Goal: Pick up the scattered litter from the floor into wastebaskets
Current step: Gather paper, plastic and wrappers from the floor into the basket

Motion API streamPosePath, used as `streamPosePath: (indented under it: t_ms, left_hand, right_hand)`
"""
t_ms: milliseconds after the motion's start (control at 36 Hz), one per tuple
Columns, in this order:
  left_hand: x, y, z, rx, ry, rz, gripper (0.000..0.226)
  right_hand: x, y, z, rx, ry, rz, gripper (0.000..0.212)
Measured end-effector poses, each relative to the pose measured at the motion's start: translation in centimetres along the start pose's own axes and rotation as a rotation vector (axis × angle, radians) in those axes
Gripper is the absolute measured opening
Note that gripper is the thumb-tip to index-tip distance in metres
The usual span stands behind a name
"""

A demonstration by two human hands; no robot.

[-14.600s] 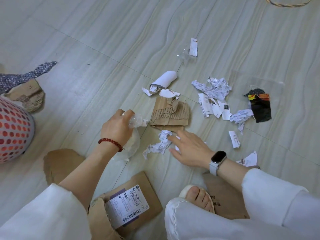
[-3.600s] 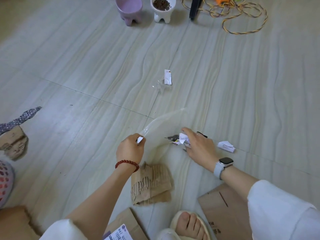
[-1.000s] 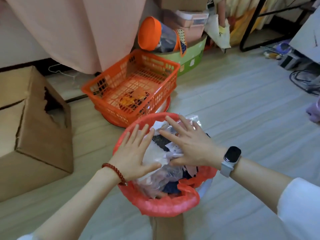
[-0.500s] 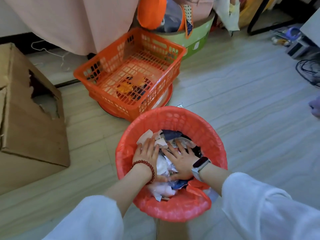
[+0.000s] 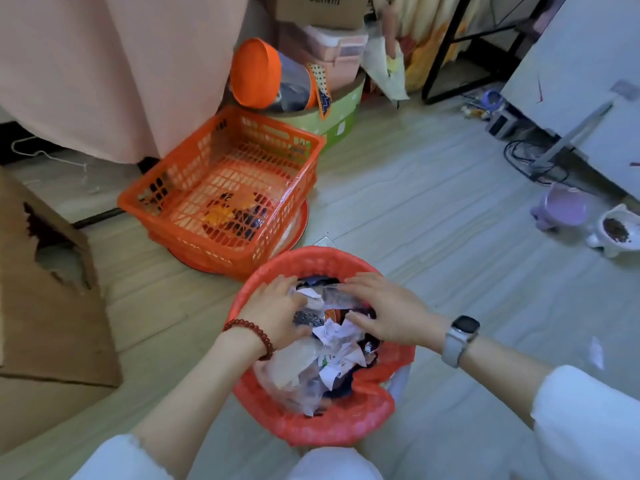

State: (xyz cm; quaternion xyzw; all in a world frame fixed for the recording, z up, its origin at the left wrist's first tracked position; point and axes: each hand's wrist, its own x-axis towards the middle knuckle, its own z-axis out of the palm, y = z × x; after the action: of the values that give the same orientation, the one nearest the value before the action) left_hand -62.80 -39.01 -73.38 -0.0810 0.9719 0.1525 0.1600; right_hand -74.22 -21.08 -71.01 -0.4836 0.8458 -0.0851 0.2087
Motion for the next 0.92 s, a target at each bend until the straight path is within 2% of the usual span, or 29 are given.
streamPosePath:
  t_ms: [28, 83, 167, 278, 389, 556, 667, 694, 778, 917]
  left_hand:
    - [-0.1, 0.2, -0.1, 0.016, 0.124, -0.011, 0.047]
    - [-0.2, 0.6, 0.1, 0.024, 0.345, -0.074, 0.041]
    - [0.7, 0.7, 1.1, 0.025, 0.45, -0.185, 0.051]
    - [2.0, 0.2, 1.7, 0.003, 0.323, -0.354, 0.059]
    - [1.9, -1.3, 1.6, 0.011, 0.279, -0.453, 0.053]
    - [0.7, -3.0, 1.1, -0.016, 0.329, -0.58, 0.047]
    - [1.8, -2.3, 0.3, -0.044, 0.396, -0.657, 0.042]
    - [2.4, -1.7, 0.2, -0.035, 0.428, -0.652, 0.039]
    - [4.9, 1.2, 0.2, 0.0, 0.507, -0.573, 0.032]
    - [10.7, 7.8, 2.5, -0.01, 0.455, -0.362, 0.03]
  right_hand:
    - [0.0, 0.7, 0.1, -0.055, 0.068, 0.094, 0.057]
    - [0.1, 1.9, 1.0, -0.11, 0.063, 0.298, 0.062]
    - [0.8, 2.6, 3.0, -0.046, 0.034, 0.407, 0.067]
    - [2.3, 1.8, 4.2, 0.126, 0.086, 0.294, 0.075]
    - [3.1, 0.2, 5.4, 0.353, 0.054, 0.088, 0.06]
    - [4.0, -1.7, 6.8, 0.656, -0.008, -0.059, 0.058]
    - [3.9, -0.8, 6.8, 0.834, -0.133, -0.015, 0.037]
    - [3.9, -0.1, 6.6, 0.83, -0.12, -0.011, 0.033]
    - [4.1, 4.4, 6.7, 0.6, -0.013, 0.031, 0.03]
    - [3.3, 15.2, 9.3, 0.342, 0.022, 0.322, 0.032]
